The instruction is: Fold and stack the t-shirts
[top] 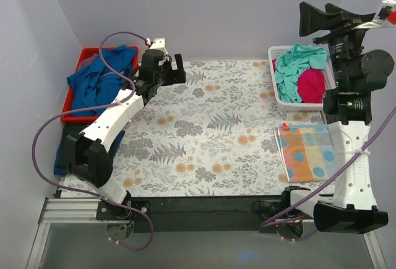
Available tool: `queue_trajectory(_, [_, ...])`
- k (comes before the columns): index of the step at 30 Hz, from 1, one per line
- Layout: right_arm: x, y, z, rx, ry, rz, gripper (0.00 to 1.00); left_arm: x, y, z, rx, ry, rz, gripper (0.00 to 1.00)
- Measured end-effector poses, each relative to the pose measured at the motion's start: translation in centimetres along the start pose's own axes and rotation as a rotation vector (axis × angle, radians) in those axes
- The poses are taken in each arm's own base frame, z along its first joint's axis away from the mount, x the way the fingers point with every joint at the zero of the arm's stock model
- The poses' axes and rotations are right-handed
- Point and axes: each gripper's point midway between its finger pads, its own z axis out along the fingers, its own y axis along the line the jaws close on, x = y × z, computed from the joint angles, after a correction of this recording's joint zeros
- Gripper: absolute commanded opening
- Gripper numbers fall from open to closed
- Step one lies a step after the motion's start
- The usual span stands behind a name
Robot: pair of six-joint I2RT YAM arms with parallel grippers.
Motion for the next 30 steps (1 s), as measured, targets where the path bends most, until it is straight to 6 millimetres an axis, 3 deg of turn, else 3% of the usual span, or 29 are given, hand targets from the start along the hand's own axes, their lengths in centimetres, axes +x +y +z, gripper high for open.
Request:
queue_trajectory(4, [3.7,-3.8,1.2,0.130,0.150,-0.045,0.87,0.0,0.0,0.0,-0.002,-0.001,-0.001,0.95])
queue_trajectory(6, [6.6,-6.6,1.8,0.210,0.247,-0.058,0.75,0.0,0.1,0.0,-0.008,-0.002,-0.001,0.95])
queue_trajectory(9, [12.5,-11.3,1.3,0.344,0.415,-0.066,0.73,0.1,0.4,0.1,-0.021,-0.003,0.001,0.95])
queue_trajectory(12, [18.1,-15.1,-0.6,0.463,0.577,-0.067,0.72,0.2,0.7,0.1,-0.033,-0.004,0.002,0.95])
queue_trajectory(16, [23.0,-17.5,-2.9,0.560,0.723,-0.099,0.68,0.2,0.9,0.2,-0.043,-0.004,0.002,0.95])
queue_trajectory(22, [26.5,-19.2,-4.4,0.658,0.804,-0.143,0.54,0.2,1.1,0.2,-0.056,-0.008,0.002,0.94])
queue_trajectory(28, [33.2,-24.2,-7.8,0.829,0.939,-0.207,0.56,0.4,1.5,0.3,-0.077,-0.009,0.003,0.94])
queue_trajectory(29, [34.4,-24.9,-8.6,0.856,0.966,-0.218,0.64,0.4,1.6,0.3,-0.080,-0.009,0.003,0.94])
queue_trajectory(30, [35.6,-25.8,-9.5,0.890,0.992,-0.232,0.67,0.4,1.6,0.3,-0.082,-0.009,0.003,0.94])
